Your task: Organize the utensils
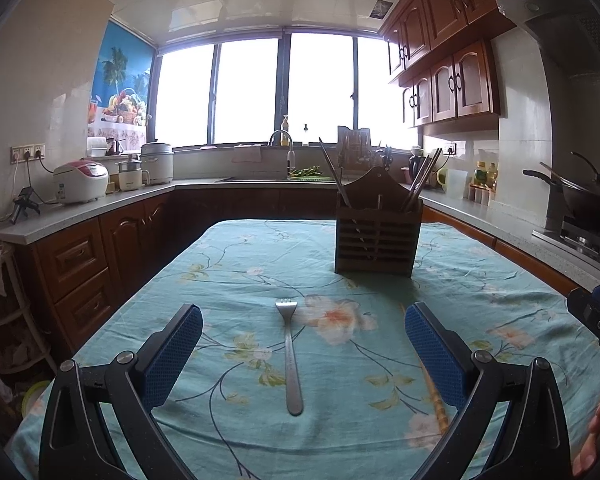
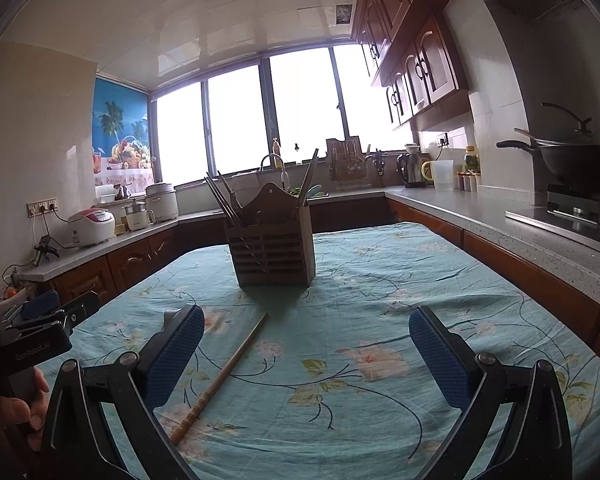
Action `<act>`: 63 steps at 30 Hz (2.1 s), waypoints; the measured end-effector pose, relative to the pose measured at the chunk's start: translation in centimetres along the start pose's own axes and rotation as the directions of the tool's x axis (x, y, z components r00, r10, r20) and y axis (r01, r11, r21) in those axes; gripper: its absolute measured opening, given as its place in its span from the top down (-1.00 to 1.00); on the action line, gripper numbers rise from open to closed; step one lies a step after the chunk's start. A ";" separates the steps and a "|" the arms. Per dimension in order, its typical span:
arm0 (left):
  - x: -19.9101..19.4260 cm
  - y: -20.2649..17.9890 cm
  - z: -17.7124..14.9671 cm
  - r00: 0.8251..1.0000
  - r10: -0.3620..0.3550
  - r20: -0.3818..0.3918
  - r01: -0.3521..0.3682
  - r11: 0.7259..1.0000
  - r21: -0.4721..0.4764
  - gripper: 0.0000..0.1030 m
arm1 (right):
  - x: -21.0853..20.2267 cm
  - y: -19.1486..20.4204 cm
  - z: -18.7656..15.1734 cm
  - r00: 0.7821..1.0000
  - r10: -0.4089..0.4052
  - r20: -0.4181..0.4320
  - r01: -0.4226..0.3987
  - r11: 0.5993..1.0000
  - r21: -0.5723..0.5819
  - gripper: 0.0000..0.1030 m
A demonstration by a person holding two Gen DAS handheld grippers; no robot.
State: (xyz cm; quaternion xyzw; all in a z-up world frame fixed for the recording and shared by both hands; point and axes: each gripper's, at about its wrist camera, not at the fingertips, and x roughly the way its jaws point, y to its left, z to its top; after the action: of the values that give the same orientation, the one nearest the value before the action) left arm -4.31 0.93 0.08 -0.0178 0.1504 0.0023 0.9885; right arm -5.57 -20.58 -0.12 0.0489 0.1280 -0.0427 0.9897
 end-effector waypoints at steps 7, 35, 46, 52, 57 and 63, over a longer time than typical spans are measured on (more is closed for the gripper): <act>0.3 0.0 0.1 1.000 0.004 -0.012 -0.004 1.000 0.010 -0.99 | 0.1 0.2 0.1 1.000 0.003 0.004 -0.003 1.000 -0.002 -1.00; 0.1 -0.4 -0.1 1.000 0.019 0.006 -0.019 0.999 0.043 -0.99 | 0.1 0.4 -0.1 1.000 0.009 0.007 -0.009 1.000 0.001 -1.00; -0.1 -0.5 -0.3 1.000 0.017 0.006 -0.017 0.999 0.046 -0.99 | 0.0 0.9 -0.2 1.000 0.014 0.008 -0.014 1.000 -0.002 -1.00; -0.2 -0.6 -0.2 1.000 0.014 0.006 -0.014 0.999 0.049 -0.99 | 0.1 1.3 -0.2 1.000 0.020 0.005 -0.020 1.000 -0.005 -1.00; -0.1 -0.5 -0.1 1.000 0.010 0.001 -0.010 0.999 0.048 -0.99 | 0.2 1.0 -0.1 1.000 0.022 0.004 -0.022 1.000 -0.003 -1.00; -0.1 -0.5 -0.1 1.000 0.006 0.002 -0.006 0.999 0.051 -0.99 | 0.2 0.9 0.0 1.000 0.028 0.008 -0.028 1.000 -0.004 -1.00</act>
State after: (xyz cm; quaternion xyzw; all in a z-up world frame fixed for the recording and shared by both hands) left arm -4.44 0.44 0.03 0.0079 0.1497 0.0013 0.9887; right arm -5.32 -19.72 -0.11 0.0484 0.1232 -0.0288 0.9908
